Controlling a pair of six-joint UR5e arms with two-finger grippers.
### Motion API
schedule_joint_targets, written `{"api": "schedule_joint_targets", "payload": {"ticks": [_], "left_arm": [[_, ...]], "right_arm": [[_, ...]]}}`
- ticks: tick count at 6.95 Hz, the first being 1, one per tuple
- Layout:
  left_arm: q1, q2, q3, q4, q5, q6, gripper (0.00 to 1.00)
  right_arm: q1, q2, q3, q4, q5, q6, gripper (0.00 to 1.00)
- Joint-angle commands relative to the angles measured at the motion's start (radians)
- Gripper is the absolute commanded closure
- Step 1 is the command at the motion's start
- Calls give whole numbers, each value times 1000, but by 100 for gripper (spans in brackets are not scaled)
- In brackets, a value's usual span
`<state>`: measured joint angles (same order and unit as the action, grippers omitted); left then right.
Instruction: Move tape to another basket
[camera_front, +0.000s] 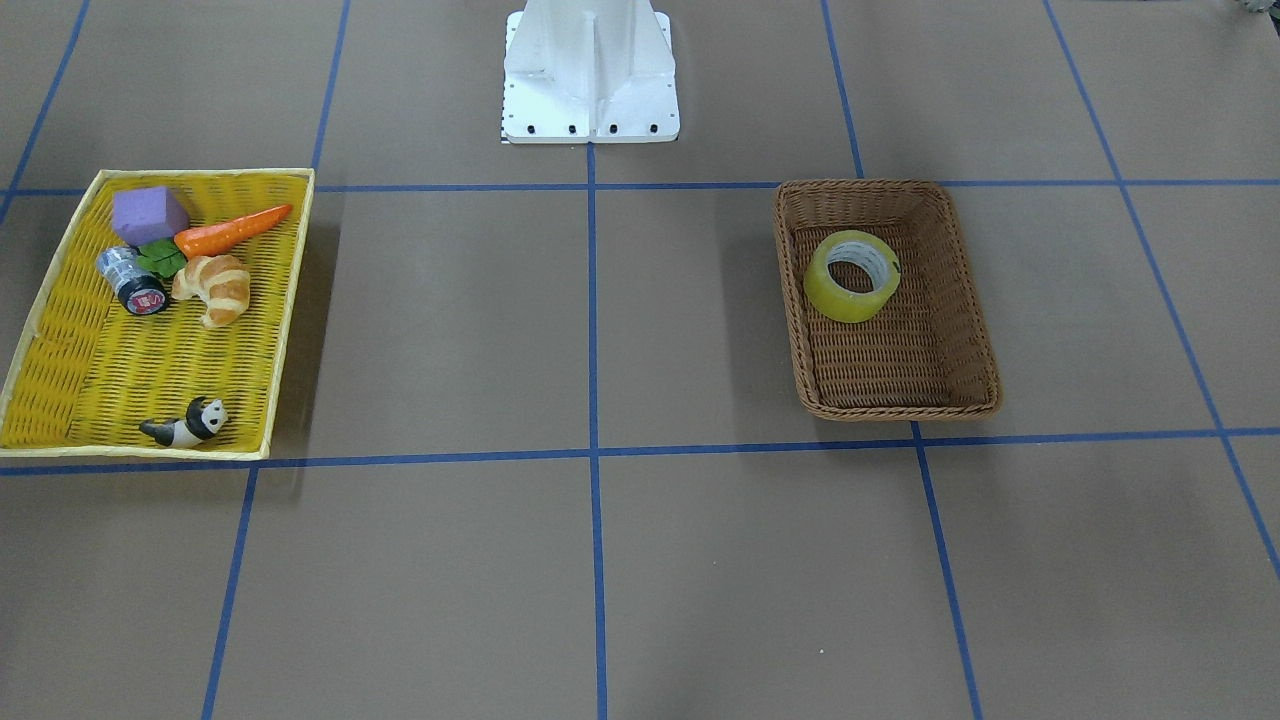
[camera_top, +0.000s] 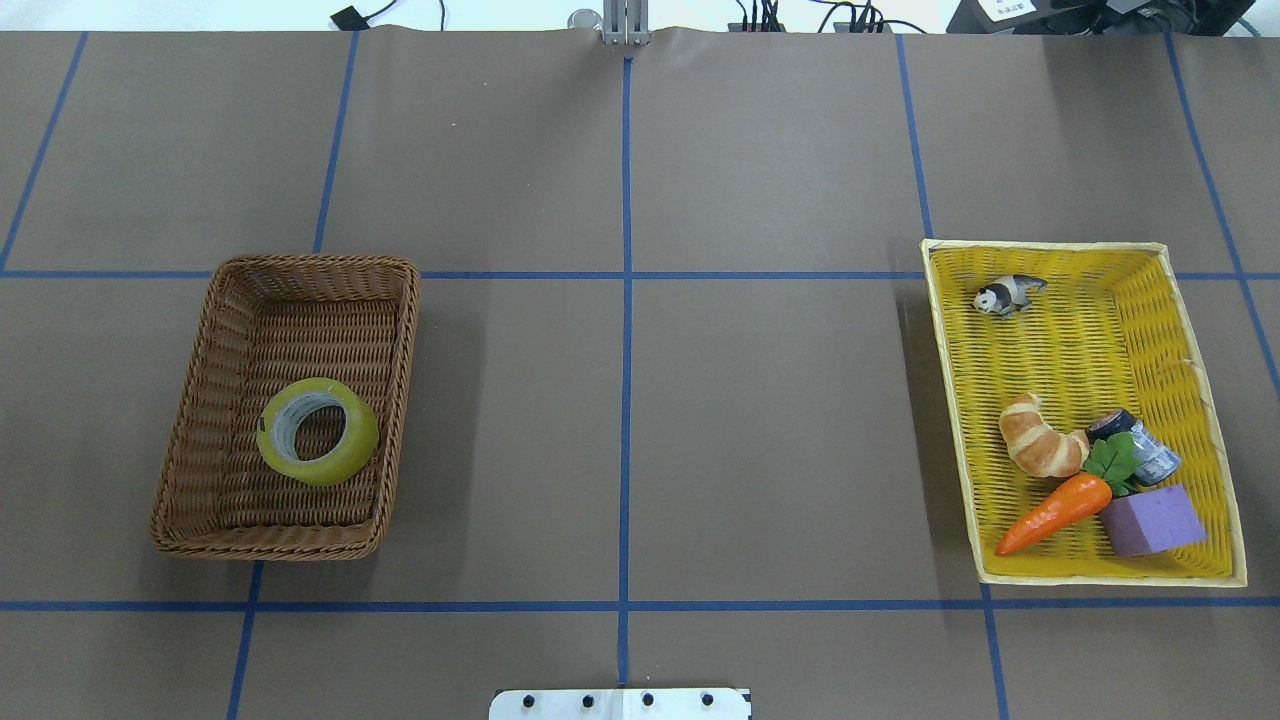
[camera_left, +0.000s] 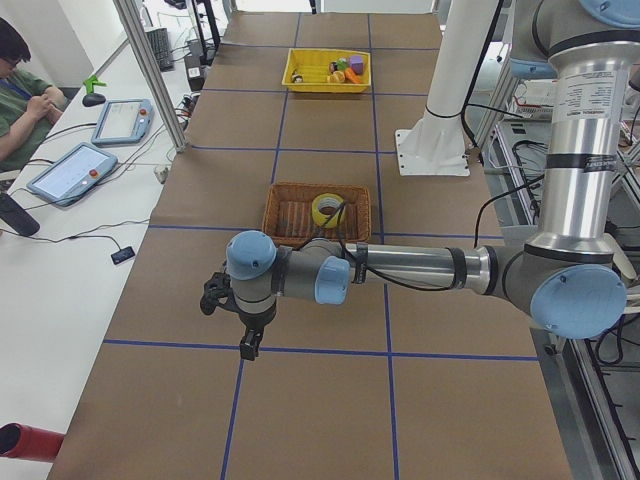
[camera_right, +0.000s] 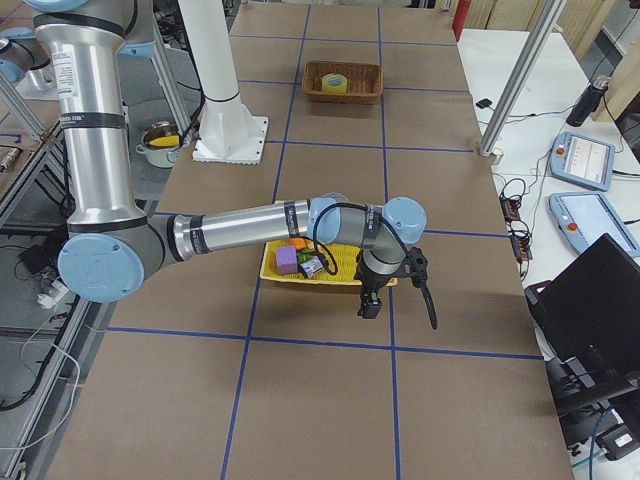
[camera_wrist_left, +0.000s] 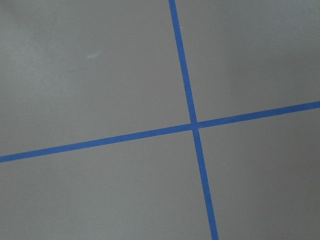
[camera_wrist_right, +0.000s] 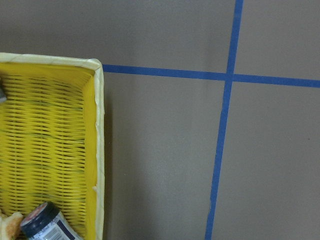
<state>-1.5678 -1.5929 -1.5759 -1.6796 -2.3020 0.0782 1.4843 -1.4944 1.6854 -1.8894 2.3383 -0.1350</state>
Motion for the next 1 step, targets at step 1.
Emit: {"api": "schedule_joint_targets", "payload": {"ticks": [1], "left_arm": [[0, -2, 0, -2, 0, 0, 2]], "right_arm": [[4, -1, -12, 1, 0, -9, 0]]}}
